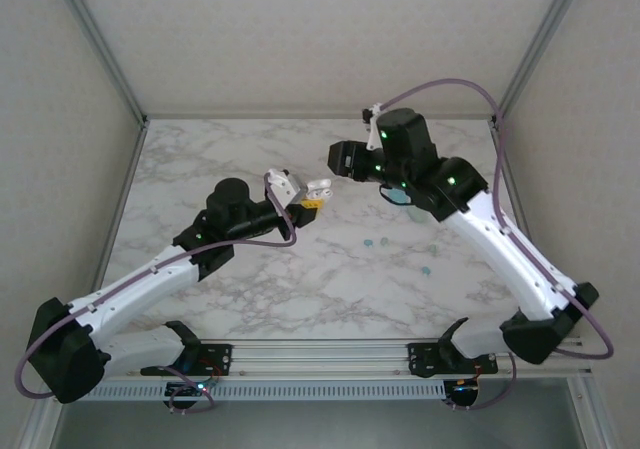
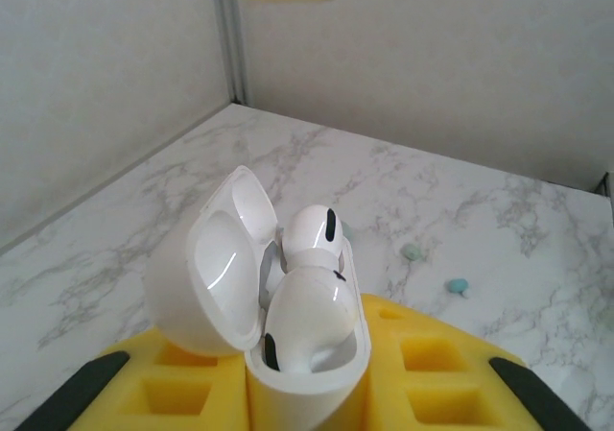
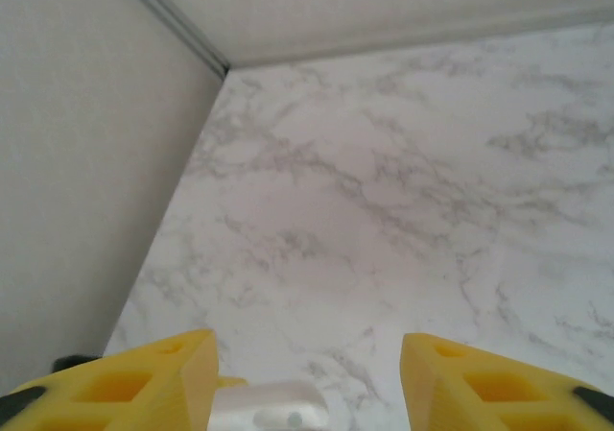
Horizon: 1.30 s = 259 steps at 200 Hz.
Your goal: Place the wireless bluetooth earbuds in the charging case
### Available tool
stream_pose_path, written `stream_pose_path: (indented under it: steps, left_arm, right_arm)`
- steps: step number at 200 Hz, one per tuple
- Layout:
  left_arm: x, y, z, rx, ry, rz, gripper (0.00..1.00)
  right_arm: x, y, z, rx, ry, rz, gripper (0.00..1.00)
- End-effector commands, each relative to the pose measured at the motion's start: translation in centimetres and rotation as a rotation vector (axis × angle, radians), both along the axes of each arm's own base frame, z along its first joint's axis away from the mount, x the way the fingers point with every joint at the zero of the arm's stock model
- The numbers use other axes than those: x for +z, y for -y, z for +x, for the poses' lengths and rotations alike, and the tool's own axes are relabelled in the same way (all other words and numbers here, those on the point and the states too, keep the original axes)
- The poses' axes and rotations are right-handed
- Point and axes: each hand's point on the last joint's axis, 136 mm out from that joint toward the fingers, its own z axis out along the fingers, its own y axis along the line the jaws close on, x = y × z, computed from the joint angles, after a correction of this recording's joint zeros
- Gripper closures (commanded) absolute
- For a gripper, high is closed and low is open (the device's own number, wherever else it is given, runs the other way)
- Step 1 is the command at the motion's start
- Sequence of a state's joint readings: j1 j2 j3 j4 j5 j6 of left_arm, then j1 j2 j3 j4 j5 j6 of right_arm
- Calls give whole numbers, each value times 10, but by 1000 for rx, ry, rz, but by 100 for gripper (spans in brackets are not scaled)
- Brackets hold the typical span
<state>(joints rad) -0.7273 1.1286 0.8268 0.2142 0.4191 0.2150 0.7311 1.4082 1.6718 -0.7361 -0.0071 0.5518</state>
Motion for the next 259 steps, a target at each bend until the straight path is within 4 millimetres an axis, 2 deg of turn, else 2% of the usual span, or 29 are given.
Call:
stream_pose_path:
  steps: [1, 25, 65, 96, 133, 174, 197, 217, 231, 259]
  left_arm:
    - [20, 1, -16, -63, 67, 16, 84]
    - [24, 0, -17, -59, 81, 16, 84]
    - [27, -4, -13, -22, 90, 8, 84]
    - [25, -6, -9, 8, 83, -4, 83]
    - [23, -7, -6, 27, 74, -13, 83]
    - [19, -5, -2, 35, 50, -6, 83]
    - [3, -10, 14, 127, -24, 5, 83]
    - [-25, -17, 35, 232, -187, 35, 84]
    - [-46, -21, 48, 284, -325, 43, 84]
    - [-91, -19, 70, 310, -627, 7, 83]
  right_arm:
    - [-24, -10, -8, 108, -116, -77, 43]
    - [-40, -22, -8, 178, -186, -125, 42]
    - [-54, -26, -15, 229, -227, -147, 42]
    - [-60, -16, -25, 231, -248, -164, 43]
    - [-59, -8, -35, 212, -241, -118, 44]
    - [-55, 6, -33, 140, -200, -109, 42]
    - [-50, 35, -20, -24, -118, -152, 37]
    - [-46, 65, -14, -170, -37, -153, 31]
    - [-46, 82, -15, -252, -6, -128, 21]
    - [-60, 116, -22, -394, 1, -84, 11]
